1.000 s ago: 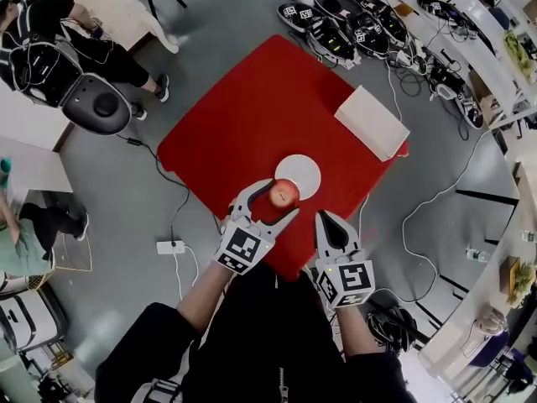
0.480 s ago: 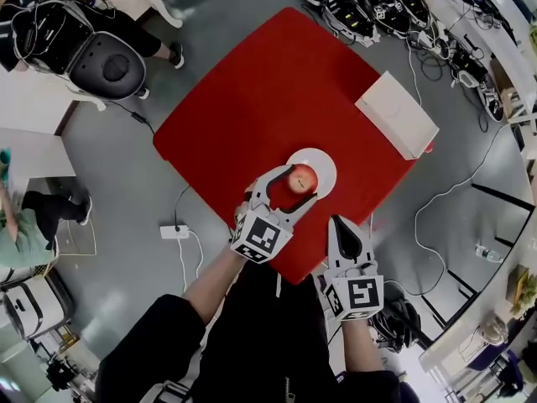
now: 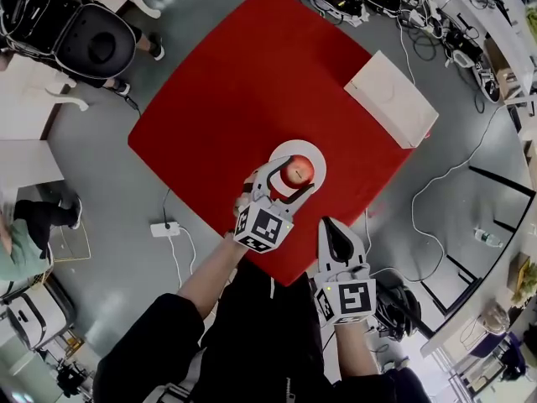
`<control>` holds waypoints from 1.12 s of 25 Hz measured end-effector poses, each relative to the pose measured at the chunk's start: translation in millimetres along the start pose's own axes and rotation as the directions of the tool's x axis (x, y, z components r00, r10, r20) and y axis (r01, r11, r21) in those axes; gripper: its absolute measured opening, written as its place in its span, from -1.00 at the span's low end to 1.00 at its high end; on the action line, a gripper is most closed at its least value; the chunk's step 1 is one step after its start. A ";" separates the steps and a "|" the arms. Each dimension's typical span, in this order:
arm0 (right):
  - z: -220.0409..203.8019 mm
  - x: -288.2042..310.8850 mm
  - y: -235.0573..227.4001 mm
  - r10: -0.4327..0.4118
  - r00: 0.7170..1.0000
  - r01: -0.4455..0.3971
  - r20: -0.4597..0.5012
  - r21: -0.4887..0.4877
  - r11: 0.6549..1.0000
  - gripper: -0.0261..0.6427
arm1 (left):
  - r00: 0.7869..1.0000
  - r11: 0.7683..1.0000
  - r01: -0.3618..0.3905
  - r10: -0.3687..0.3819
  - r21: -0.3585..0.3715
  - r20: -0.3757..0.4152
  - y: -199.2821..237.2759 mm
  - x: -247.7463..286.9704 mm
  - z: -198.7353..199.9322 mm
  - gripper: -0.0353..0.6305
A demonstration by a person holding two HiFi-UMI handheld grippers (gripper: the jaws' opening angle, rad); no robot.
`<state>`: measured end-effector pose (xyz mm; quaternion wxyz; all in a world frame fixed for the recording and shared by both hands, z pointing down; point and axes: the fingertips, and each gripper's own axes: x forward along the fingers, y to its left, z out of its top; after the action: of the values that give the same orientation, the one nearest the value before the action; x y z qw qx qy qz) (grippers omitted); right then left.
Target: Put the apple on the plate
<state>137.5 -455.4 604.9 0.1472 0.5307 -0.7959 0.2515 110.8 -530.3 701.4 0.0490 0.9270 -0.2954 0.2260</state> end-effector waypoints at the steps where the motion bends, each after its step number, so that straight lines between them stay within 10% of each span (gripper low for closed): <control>1: -2.1 -0.3 -2.1 -0.004 1.000 0.004 -0.004 0.002 1.000 -0.89 | 1.000 1.000 0.003 -0.003 0.003 -0.005 -1.1 3.7 -4.0 0.05; 28: -23.5 0.2 -23.8 -0.037 0.998 0.038 -0.053 0.018 0.999 -0.89 | 1.000 1.000 -0.001 0.001 -0.012 0.016 1.8 25.6 -29.7 0.06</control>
<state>158.5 -449.8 630.3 0.1678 0.5400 -0.7793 0.2701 116.7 -538.5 739.3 0.0519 0.9283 -0.2976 0.2169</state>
